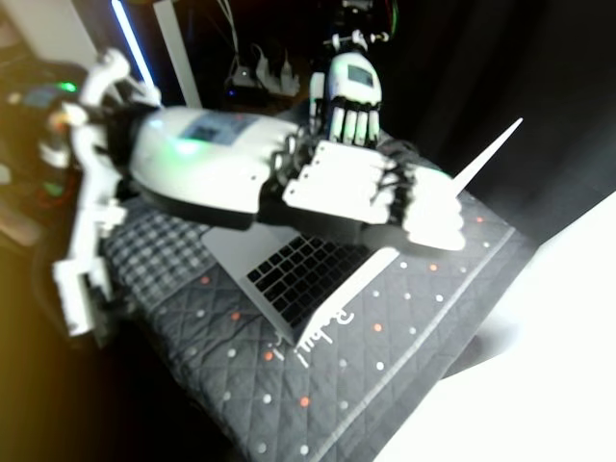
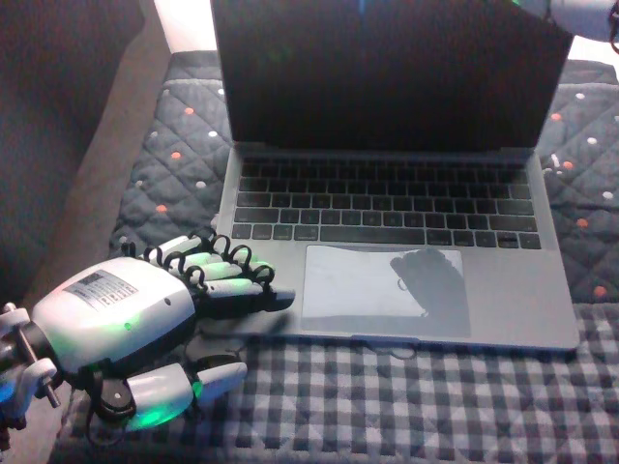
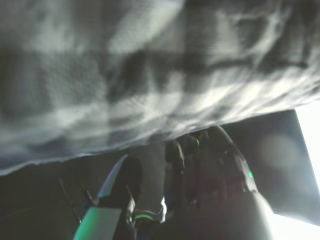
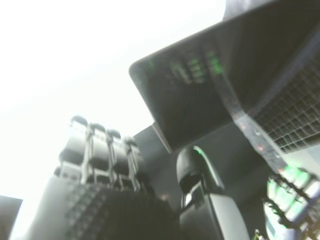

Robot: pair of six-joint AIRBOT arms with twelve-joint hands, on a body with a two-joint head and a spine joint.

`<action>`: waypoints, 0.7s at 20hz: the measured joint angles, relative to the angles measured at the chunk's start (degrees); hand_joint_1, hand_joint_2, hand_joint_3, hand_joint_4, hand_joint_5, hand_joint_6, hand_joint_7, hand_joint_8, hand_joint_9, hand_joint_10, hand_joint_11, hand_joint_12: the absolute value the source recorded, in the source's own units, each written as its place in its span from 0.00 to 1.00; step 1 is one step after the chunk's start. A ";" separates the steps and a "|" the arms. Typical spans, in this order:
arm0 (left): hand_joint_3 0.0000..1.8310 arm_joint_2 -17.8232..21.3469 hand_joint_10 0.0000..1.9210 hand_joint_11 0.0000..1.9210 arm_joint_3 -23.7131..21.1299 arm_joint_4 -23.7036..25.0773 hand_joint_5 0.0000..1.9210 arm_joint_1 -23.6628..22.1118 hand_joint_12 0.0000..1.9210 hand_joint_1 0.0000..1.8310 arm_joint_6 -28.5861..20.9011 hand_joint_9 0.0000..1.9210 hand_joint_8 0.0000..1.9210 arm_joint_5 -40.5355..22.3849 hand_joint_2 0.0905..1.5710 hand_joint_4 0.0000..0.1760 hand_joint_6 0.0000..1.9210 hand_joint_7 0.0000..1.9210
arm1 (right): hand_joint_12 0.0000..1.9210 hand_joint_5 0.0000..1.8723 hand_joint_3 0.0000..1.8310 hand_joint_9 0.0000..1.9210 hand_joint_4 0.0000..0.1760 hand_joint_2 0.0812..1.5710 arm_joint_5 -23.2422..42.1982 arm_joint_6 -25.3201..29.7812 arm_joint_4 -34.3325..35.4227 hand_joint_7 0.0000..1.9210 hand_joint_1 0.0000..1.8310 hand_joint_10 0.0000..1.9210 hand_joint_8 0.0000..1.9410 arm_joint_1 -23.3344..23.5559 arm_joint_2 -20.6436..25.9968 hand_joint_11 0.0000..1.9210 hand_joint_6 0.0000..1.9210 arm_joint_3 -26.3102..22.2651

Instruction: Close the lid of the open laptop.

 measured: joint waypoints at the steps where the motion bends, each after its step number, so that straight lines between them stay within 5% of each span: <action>1: 0.00 -0.09 0.01 0.00 0.00 0.00 0.20 0.00 0.53 0.22 -0.04 0.13 0.00 -0.02 0.92 0.17 0.00 0.15 | 0.00 0.00 0.00 0.00 0.00 0.85 -2.05 0.04 1.01 0.00 0.20 0.00 0.00 0.00 -0.57 0.00 0.00 0.72; 3: 0.00 -0.24 0.01 0.00 0.00 -0.07 0.20 0.00 0.49 0.23 -0.02 0.13 0.00 -0.20 0.92 0.13 0.00 0.16 | 0.00 0.01 0.00 0.02 0.00 0.85 -4.37 0.04 1.53 0.01 0.24 0.01 0.00 0.00 -1.18 0.00 0.00 1.53; 4: 0.00 -0.24 0.01 0.00 0.00 -0.07 0.20 0.00 0.46 0.25 -0.02 0.12 0.00 -0.26 0.92 0.10 0.00 0.16 | 0.63 0.12 0.02 0.12 0.00 0.80 -5.01 0.02 1.75 0.18 0.26 0.30 0.06 0.00 -1.40 0.00 0.02 1.64; 5: 0.00 -0.22 0.01 0.00 0.00 -0.07 0.21 0.00 0.43 0.26 -0.02 0.12 0.00 -0.31 0.91 0.08 0.01 0.16 | 0.92 0.18 0.01 0.15 0.00 0.79 -5.11 0.02 1.70 0.24 0.26 0.54 0.21 0.00 -1.42 0.00 0.08 1.64; 6: 0.00 -0.24 0.01 0.00 -0.02 -0.02 0.21 0.00 0.36 0.25 -0.04 0.12 0.00 -0.37 0.92 0.03 0.01 0.15 | 1.00 0.06 0.00 0.21 0.00 0.80 -4.20 0.09 1.60 0.15 0.28 0.96 0.83 0.02 -1.53 0.27 0.82 1.62; 7: 0.00 -0.24 0.01 0.00 -0.02 -0.04 0.21 0.00 0.36 0.25 -0.07 0.12 0.00 -0.39 0.92 0.03 0.01 0.15 | 1.00 0.06 0.00 0.21 0.00 0.80 -4.13 0.02 1.20 0.15 0.28 0.96 0.83 0.13 -1.51 0.27 0.82 1.51; 8: 0.00 -0.22 0.01 0.00 -0.07 -0.09 0.22 0.07 0.30 0.23 -0.09 0.12 0.00 -0.57 0.92 0.10 0.01 0.16 | 1.00 0.07 0.00 0.17 0.00 0.80 -4.24 0.07 1.09 0.11 0.30 0.99 0.91 0.11 -1.46 0.25 0.96 1.18; 9: 0.00 -0.20 0.00 0.00 -0.15 -0.37 0.22 0.35 0.22 0.25 -0.17 0.11 0.00 -0.90 0.90 0.26 0.01 0.15 | 1.00 0.17 0.02 0.16 0.72 0.91 -5.11 0.04 -0.39 0.08 0.31 1.00 0.99 0.11 -0.61 0.27 1.00 -0.70; 10: 0.00 -0.15 0.00 0.00 -0.20 -0.48 0.22 0.37 0.22 0.25 -0.17 0.11 0.00 -0.85 0.90 0.26 0.01 0.15 | 1.00 0.17 0.02 0.16 0.72 0.91 -5.18 0.04 -0.90 0.08 0.31 1.00 0.99 0.11 -0.44 0.27 1.00 -1.09; 11: 0.00 -0.04 0.00 0.00 -0.50 -1.01 0.22 0.57 0.21 0.26 -0.31 0.12 0.00 -0.87 0.90 0.32 0.01 0.16 | 1.00 0.19 0.02 0.18 0.94 0.93 -5.31 0.04 -1.62 0.10 0.31 1.00 1.00 0.11 0.13 0.27 1.00 -2.19; 12: 0.00 0.13 0.00 0.00 -0.63 -1.20 0.22 0.74 0.22 0.27 -0.28 0.12 0.00 -0.79 0.90 0.33 0.00 0.16 | 1.00 0.20 0.01 0.13 0.99 0.93 -5.25 0.04 -1.81 0.08 0.30 1.00 1.00 0.11 0.68 0.22 1.00 -3.19; 13: 0.00 0.46 0.00 0.00 -0.74 -1.51 0.22 1.16 0.22 0.30 -0.33 0.12 0.00 -1.09 0.89 0.19 0.00 0.16 | 1.00 0.05 0.00 0.10 0.00 0.87 -5.20 0.09 -3.65 0.05 0.28 1.00 0.97 0.11 2.34 0.18 1.00 -5.31; 14: 0.00 0.70 0.00 0.00 -0.79 -1.77 0.22 1.20 0.22 0.30 -0.35 0.11 0.00 -1.09 0.89 0.19 0.00 0.16 | 1.00 0.16 0.00 0.16 0.76 0.93 -5.40 0.09 -5.64 0.09 0.29 1.00 0.97 0.02 3.82 0.23 1.00 -7.30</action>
